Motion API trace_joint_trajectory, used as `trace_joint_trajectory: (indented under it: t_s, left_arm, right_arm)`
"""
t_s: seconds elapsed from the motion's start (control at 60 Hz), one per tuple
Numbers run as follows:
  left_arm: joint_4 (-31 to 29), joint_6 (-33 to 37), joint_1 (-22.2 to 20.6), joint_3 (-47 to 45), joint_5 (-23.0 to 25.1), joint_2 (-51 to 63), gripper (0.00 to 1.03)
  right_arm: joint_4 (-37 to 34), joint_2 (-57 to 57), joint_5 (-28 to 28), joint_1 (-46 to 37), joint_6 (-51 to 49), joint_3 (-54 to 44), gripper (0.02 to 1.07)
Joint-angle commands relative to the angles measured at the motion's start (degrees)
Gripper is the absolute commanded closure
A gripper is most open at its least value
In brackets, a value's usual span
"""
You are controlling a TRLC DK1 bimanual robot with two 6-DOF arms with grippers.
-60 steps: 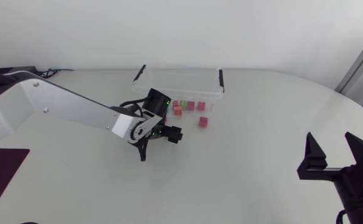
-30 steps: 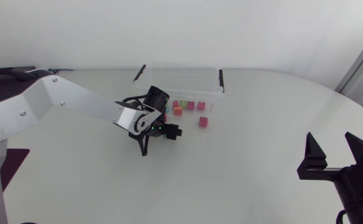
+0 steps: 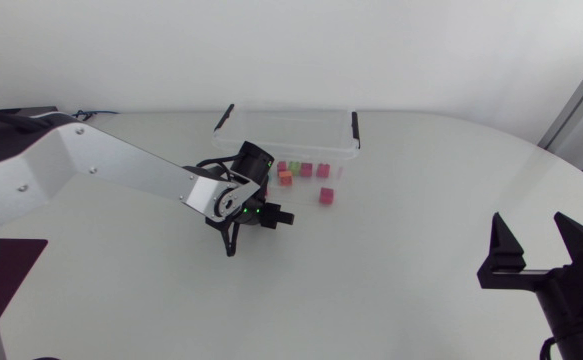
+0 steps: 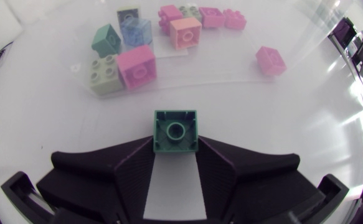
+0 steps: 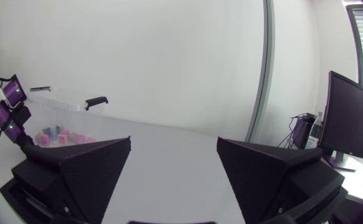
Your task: Pick up the duplo bricks and place them in the container
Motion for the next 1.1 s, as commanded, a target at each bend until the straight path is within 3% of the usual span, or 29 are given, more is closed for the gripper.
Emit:
trace_joint_trajectory:
  t_s: [0.0, 0.183, 0.4, 0.533, 0.667, 0.867, 0.967, 1.05, 1.083]
  left_arm:
    - [-3.33, -1.67, -0.73, -4.14, 0.21, -4.64, 0.71]
    - [-7.2, -0.52, -1.26, -7.31, 0.12, -20.9, 0.73]
    - [-8.43, 0.97, 0.15, -0.89, 0.21, -30.57, 0.73]
    - [-3.42, 1.23, 1.29, 3.68, 0.82, -28.99, 0.72]
    - [5.89, 3.52, 1.46, 5.52, 0.82, -24.59, 0.72]
    - [6.77, 6.07, 2.61, 14.22, 0.91, -11.67, 0.68]
    - [5.98, 7.3, 3.05, 18.79, 1.09, -7.02, 0.53]
    - [1.15, 9.58, 2.61, 24.16, 1.09, -3.59, 0.08]
    - [-3.25, 10.11, 2.43, 27.32, 1.09, -2.36, 0.04]
  right_arm:
    - [-0.37, -0.38, 0.07, 0.31, 1.15, -1.17, 0.07]
    - [-0.37, -0.38, 0.07, 0.31, 1.15, -1.17, 0.07]
    - [-0.37, -0.38, 0.07, 0.31, 1.15, -1.17, 0.07]
    - [-0.37, -0.38, 0.07, 0.31, 1.15, -1.17, 0.07]
    - [-0.37, -0.38, 0.07, 0.31, 1.15, -1.17, 0.07]
    - [-0.37, -0.38, 0.07, 0.31, 1.15, -1.17, 0.07]
    - [-0.37, -0.38, 0.07, 0.31, 1.15, -1.17, 0.07]
    - [-0.37, -0.38, 0.07, 0.31, 1.15, -1.17, 0.07]
    - [-0.37, -0.38, 0.07, 0.31, 1.15, -1.17, 0.07]
